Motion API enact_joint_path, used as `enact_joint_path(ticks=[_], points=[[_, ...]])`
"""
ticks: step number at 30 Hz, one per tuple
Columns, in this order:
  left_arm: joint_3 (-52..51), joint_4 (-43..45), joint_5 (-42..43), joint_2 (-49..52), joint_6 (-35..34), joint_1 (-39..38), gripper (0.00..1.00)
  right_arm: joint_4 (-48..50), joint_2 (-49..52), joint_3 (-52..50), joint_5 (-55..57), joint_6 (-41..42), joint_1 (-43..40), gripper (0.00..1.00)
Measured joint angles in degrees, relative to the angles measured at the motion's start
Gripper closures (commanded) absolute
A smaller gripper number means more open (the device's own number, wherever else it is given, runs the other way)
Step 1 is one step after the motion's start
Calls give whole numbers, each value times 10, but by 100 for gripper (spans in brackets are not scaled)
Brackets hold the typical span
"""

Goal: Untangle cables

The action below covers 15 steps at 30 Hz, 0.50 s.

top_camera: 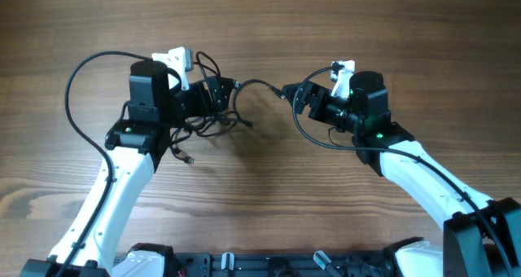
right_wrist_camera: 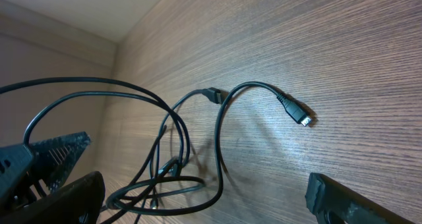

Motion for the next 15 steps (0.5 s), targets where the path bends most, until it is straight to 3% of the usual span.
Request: enact_joint_path(ticks=[3, 5, 6, 7, 8, 9, 11, 15], points=[[0, 0, -21, 0, 0, 0, 0, 0, 0, 0, 0, 0, 0, 0], [0, 0, -53, 0, 0, 0, 13, 0, 0, 0, 0, 0, 0, 0], [0, 0, -59, 0, 3, 0, 27, 0, 0, 0, 0, 0, 0, 0], [0, 2, -65, 0, 3, 0, 51, 0, 0, 0, 0, 0, 0, 0], [0, 6, -69, 0, 1, 0, 66, 0, 0, 0, 0, 0, 0, 0], [0, 10, -73, 0, -2, 0, 78, 1, 0, 0, 0, 0, 0, 0], [0, 22, -73, 0, -9, 0, 93, 2, 0, 0, 0, 0, 0, 0], [0, 43, -73, 0, -24, 0, 96, 2, 0, 0, 0, 0, 0, 0]])
